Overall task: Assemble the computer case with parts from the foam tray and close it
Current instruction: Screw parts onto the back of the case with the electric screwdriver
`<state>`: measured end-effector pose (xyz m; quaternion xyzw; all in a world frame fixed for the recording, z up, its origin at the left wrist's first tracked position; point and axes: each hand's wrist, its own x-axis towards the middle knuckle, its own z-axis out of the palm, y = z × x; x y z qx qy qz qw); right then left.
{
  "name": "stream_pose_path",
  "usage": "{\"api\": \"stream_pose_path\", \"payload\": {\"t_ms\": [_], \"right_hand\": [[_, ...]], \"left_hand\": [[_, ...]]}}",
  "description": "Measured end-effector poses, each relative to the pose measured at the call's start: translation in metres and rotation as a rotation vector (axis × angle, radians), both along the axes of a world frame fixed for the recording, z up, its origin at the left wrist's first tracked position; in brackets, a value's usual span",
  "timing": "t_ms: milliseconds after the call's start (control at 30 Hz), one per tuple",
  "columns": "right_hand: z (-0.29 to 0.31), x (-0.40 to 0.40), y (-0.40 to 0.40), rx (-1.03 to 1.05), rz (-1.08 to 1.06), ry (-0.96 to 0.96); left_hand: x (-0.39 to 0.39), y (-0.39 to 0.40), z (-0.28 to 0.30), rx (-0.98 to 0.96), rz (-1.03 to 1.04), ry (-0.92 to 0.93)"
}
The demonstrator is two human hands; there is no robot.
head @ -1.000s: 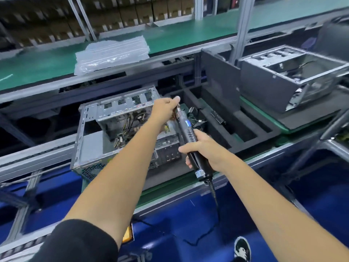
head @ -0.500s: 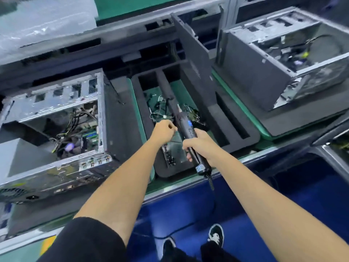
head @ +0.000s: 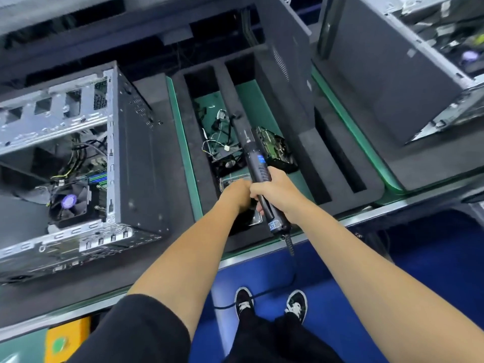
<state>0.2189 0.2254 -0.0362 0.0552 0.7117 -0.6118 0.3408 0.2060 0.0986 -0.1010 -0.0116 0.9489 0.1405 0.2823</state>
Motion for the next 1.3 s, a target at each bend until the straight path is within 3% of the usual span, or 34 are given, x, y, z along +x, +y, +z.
{"api": "stream_pose_path", "payload": {"t_ms": [400, 500, 700, 767, 1000, 1167, 1300], "right_hand": [[0.000, -0.008, -0.006, -0.007, 0.035, 0.002], [0.006, -0.007, -0.004, -0.015, 0.036, 0.008], [0.030, 0.001, -0.006, -0.048, 0.068, 0.031], [0.041, 0.007, -0.012, -0.048, 0.084, 0.045], [0.085, 0.043, -0.035, -0.094, 0.038, 0.115], [0.107, 0.074, -0.044, -0.092, -0.029, 0.176], [0.118, 0.102, -0.050, -0.097, -0.037, 0.213]], "left_hand": [[-0.017, -0.009, 0.008, -0.014, 0.005, -0.008], [-0.022, -0.013, 0.023, 0.020, 0.152, 0.012], [-0.031, -0.029, 0.076, 0.766, 0.956, 0.252], [-0.034, -0.033, 0.104, 0.960, 1.111, 0.277], [-0.025, -0.047, 0.167, 1.301, 1.056, 0.316], [-0.001, -0.055, 0.196, 1.384, 0.954, 0.290], [0.027, -0.069, 0.210, 1.341, 0.820, 0.282]]}}
